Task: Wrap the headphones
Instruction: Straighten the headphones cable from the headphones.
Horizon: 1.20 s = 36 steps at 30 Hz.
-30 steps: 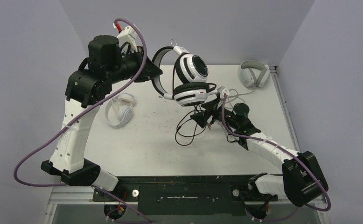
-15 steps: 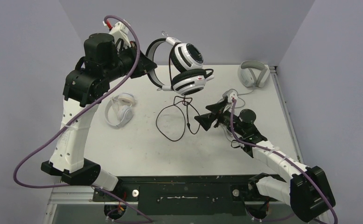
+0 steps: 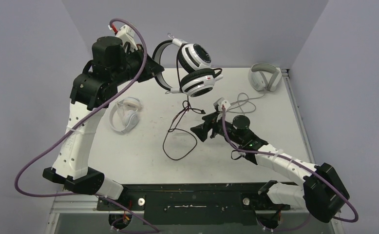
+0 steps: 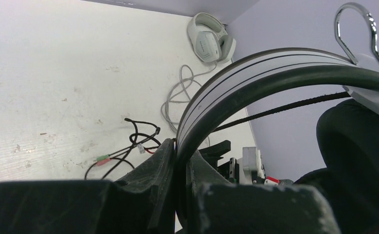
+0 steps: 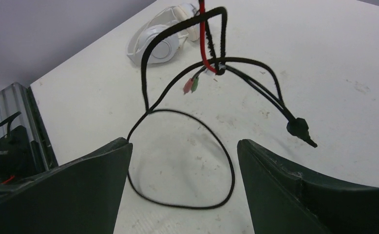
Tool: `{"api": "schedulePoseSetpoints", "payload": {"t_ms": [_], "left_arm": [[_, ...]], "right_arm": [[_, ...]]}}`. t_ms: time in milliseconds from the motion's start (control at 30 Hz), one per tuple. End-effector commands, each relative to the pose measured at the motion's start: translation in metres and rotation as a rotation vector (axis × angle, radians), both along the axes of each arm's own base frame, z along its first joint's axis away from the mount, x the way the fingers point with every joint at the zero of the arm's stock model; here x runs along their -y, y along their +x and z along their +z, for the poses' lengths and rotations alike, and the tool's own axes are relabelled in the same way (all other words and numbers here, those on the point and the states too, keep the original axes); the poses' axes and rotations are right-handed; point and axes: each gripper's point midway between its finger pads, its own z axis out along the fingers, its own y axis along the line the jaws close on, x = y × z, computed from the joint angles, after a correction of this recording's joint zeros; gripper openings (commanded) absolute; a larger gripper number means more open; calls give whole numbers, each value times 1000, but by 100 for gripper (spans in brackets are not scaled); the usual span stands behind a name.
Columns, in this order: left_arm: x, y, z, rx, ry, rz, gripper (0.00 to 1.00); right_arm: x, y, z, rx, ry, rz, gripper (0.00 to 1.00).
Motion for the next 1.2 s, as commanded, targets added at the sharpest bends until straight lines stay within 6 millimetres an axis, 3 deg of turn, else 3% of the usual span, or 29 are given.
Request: {"api": "schedulePoseSetpoints", "payload": {"t_ms": [0, 167, 333, 533, 667, 867, 1167], "left_arm": [[-5, -9, 58, 159, -137, 15, 0], [-8, -13, 59, 160, -131, 18, 0], [-7, -17, 63, 169, -140, 3, 0], [-5, -20, 69, 182, -147, -12, 0], [-5, -20, 70, 186, -147, -18, 0], [-3, -18, 72, 185, -153, -29, 0], [4, -23, 84, 186, -188, -76, 0]], "right_arm": [[-1, 35, 20, 103, -41, -110, 81], [6, 53, 22, 165, -119, -159, 79], [14, 58, 13, 235, -241, -145, 78], [44, 60, 18, 266, -132, -210, 79], [50, 69, 12, 237, -128, -217, 79], [38, 90, 3, 240, -222, -173, 77], [18, 89, 11, 486, -200, -50, 84]]}}
